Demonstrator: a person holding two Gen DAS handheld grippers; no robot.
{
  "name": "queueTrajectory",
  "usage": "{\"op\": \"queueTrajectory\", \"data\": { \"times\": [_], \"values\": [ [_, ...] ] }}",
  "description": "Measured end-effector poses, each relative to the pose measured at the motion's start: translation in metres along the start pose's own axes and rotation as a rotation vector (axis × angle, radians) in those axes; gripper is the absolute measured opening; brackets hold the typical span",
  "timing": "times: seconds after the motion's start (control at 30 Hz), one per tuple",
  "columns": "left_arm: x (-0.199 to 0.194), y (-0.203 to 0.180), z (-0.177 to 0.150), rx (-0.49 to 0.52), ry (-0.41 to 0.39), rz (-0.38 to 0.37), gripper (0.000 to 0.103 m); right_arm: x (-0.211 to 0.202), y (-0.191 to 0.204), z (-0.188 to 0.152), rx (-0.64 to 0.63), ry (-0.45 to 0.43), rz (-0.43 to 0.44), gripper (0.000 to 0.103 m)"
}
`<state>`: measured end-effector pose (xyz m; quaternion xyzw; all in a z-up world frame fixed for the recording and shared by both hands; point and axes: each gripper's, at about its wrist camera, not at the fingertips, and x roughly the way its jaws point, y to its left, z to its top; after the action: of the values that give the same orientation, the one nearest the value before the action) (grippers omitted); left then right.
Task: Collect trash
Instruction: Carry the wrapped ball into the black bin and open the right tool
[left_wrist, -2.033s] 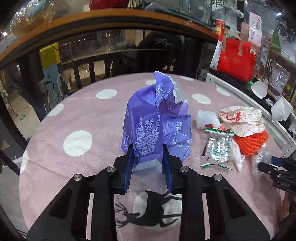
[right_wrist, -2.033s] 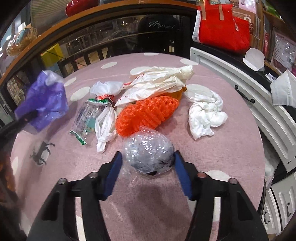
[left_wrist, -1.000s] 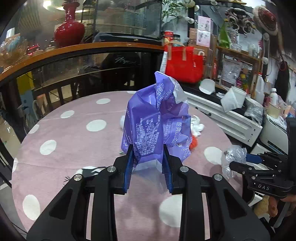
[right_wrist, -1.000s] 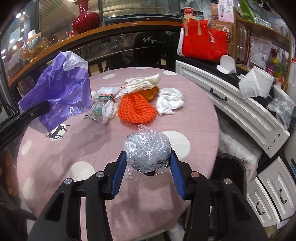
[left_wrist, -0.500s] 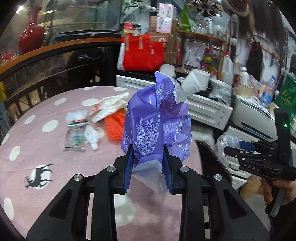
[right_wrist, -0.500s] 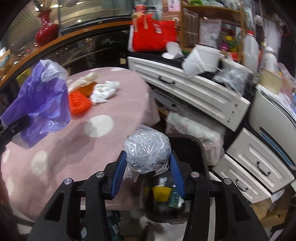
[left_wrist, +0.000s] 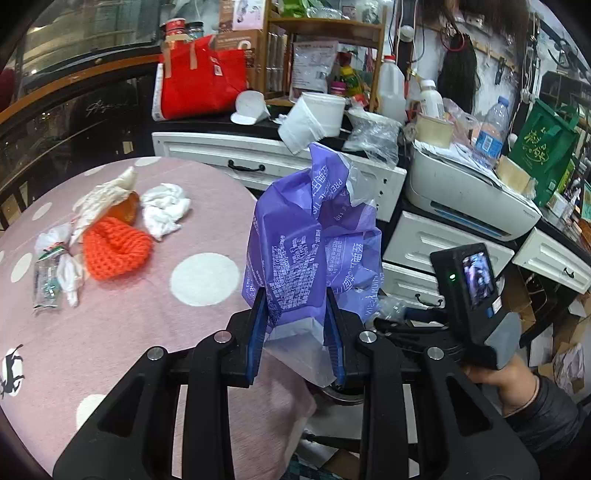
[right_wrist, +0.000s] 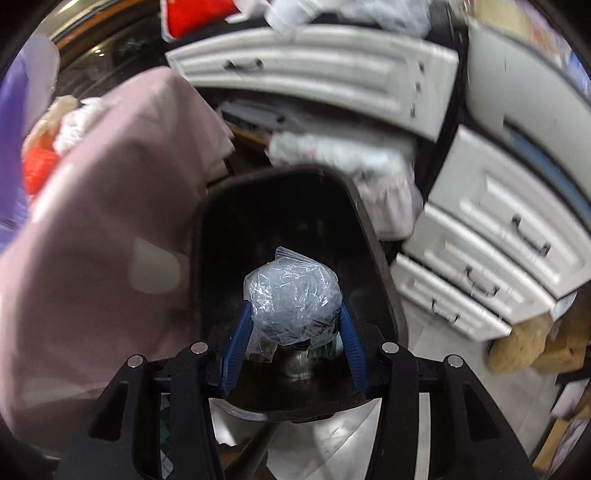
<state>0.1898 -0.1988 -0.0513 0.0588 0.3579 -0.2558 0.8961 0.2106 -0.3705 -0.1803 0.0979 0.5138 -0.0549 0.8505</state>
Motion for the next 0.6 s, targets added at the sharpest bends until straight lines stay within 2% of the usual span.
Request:
{"op": "queueTrajectory", "data": {
  "times": [0.13,0.23,0.6],
  "values": [
    [0.020,-0.013,0.002,0.021,0.036,-0.015,0.030,0.021,-0.010,-0.009,0.040,0.043,0.003,0.053],
    [0.030,-0.020,0.001,0.037,0.059,-0.023,0.030,0.021,-0.019,-0.013,0.081,0.042,0.003,0.054],
    [0.069,-0.051,-0.011,0.086,0.149,-0.063,0.030,-0.023,-0.066,-0.004,0.201,-0.104,-0.103,0.064]
  ]
}}
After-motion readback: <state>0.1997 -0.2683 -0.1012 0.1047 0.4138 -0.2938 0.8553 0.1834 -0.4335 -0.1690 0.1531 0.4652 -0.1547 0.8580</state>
